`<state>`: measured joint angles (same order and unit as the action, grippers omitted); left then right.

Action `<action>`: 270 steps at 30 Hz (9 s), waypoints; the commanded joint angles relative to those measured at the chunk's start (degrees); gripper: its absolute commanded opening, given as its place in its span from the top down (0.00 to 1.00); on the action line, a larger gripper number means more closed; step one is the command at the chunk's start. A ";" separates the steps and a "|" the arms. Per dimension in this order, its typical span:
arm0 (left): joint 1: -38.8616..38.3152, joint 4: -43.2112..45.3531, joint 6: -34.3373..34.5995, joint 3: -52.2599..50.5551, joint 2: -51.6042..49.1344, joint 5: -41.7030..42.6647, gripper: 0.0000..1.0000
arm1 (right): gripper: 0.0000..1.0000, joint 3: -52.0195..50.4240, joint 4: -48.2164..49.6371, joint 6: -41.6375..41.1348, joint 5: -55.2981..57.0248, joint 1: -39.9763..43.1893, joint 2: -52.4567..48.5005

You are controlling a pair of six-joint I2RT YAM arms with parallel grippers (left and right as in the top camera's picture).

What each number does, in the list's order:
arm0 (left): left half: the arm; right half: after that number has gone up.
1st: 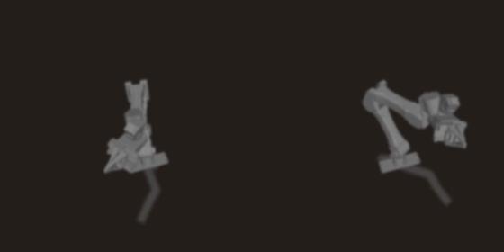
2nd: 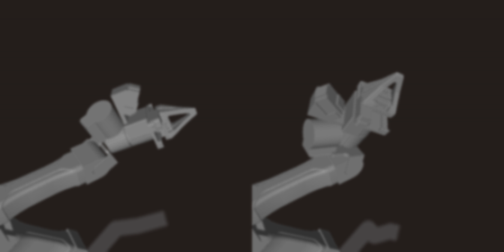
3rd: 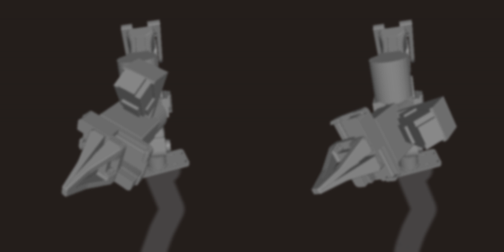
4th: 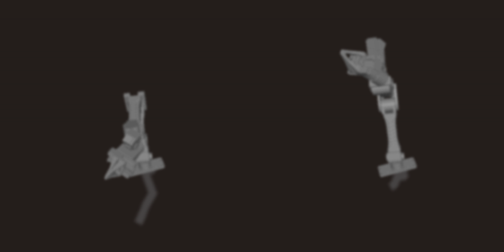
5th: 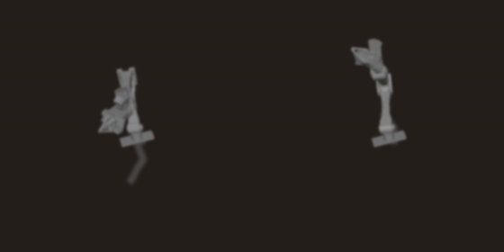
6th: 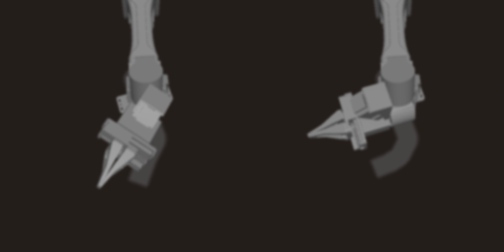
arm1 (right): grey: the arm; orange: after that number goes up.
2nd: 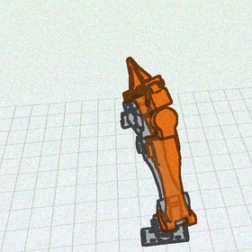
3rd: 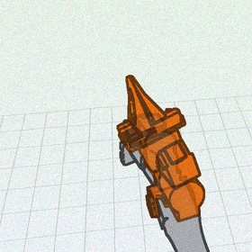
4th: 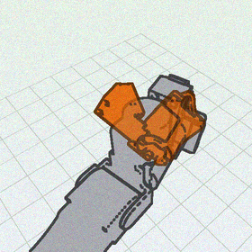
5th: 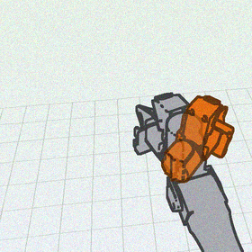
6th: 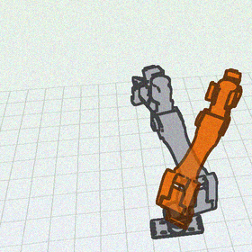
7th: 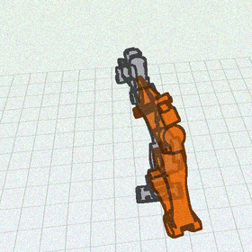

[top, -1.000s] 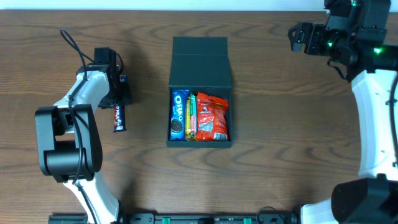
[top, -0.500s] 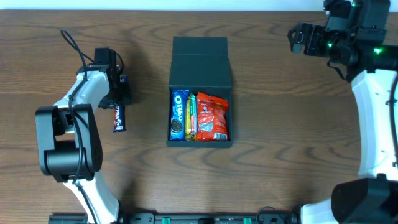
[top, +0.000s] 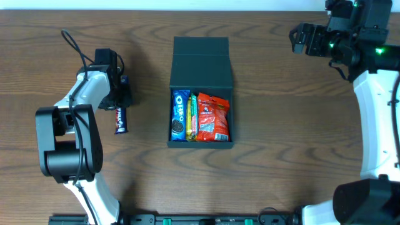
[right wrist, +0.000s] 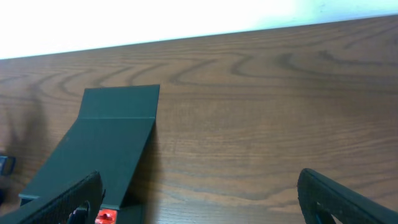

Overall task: Pack container
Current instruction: 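Carry the Dairy Milk bar into the box with the left gripper, then release the bar in the box and withdraw the left gripper, then lower the left gripper onto the blue Eclipse tin and grasp it, then carry the Eclipse tin into the box and release it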

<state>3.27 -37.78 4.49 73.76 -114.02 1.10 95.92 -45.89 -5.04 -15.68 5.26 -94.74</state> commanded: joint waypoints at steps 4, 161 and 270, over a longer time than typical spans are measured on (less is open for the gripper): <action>0.02 -7.45 1.14 5.68 0.48 -0.13 0.85 | 0.01 -0.09 0.70 -0.28 -0.44 0.35 1.09; 0.48 -16.52 -18.88 34.07 -19.50 -1.05 0.02 | 0.01 0.35 1.27 -1.40 -3.43 7.04 1.46; -37.38 -49.00 -8.15 67.84 -20.22 4.81 0.94 | 0.01 0.37 -2.10 0.92 -3.43 13.77 2.38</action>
<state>-32.14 -85.25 -2.81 140.42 -135.13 9.28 95.92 -47.83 -6.46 -18.68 18.68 -93.91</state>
